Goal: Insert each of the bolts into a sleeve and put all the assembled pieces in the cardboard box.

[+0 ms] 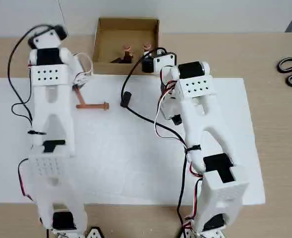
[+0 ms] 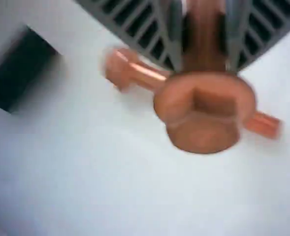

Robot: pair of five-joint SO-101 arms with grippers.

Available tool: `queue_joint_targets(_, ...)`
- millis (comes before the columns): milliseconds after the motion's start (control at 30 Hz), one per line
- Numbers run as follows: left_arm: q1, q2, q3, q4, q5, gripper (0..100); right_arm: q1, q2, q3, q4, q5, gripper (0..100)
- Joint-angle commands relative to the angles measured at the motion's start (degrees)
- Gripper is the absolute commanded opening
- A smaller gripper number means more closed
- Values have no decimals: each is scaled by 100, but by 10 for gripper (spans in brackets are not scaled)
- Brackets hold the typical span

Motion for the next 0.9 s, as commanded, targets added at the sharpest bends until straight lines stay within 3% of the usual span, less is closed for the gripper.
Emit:
queue_joint_targets(0,273,-1363,391,97,-70,6,48,-488,-44,110,44,5)
queue_joint_targets(467,914,-3930,2360,79,-79,6,-321,-3064,149,470,44,4)
queue_joint_targets(667,1020,-4668,2870,79,-360,6,-295,-4576,1169,418,35,5)
queue_joint_targets(867,1020,-5530,3714,-35,-853,6,-277,-6158,2936,-760,26,6)
